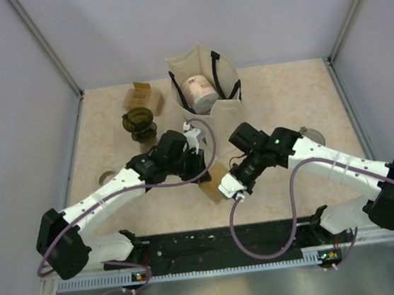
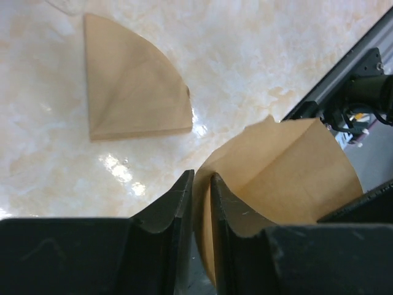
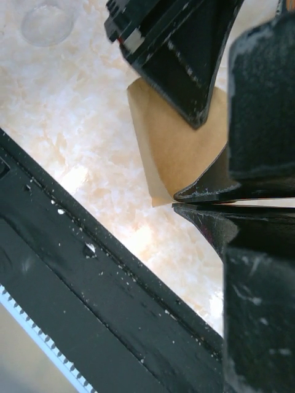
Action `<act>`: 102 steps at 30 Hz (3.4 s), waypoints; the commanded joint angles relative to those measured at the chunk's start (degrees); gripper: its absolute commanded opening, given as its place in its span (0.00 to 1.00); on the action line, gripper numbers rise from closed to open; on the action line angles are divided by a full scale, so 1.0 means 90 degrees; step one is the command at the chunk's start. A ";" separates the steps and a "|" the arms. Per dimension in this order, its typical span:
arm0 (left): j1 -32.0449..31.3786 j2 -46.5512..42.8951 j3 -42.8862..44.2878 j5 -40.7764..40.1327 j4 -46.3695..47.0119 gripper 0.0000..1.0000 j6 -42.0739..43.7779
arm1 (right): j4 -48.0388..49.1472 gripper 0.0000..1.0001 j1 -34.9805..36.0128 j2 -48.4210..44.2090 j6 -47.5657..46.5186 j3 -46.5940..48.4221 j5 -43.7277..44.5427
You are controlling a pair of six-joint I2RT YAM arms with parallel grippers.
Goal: Place the coffee filter in the dripper
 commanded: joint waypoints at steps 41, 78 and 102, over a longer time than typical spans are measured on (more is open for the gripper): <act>-0.0037 -0.0330 0.0328 -0.0658 -0.0278 0.00 0.0406 | 0.1409 0.02 0.0776 -0.1192 0.1472 -0.0750 0.1864; 0.0060 -0.1103 0.2523 -0.5979 -0.0581 0.00 -0.0072 | 0.8469 0.99 0.0786 -0.3702 0.7242 -0.3504 0.8415; 0.3567 0.0236 0.3014 -0.3540 0.0621 0.00 -0.1195 | 0.8801 0.99 0.0757 -0.3868 0.7087 -0.3934 0.9042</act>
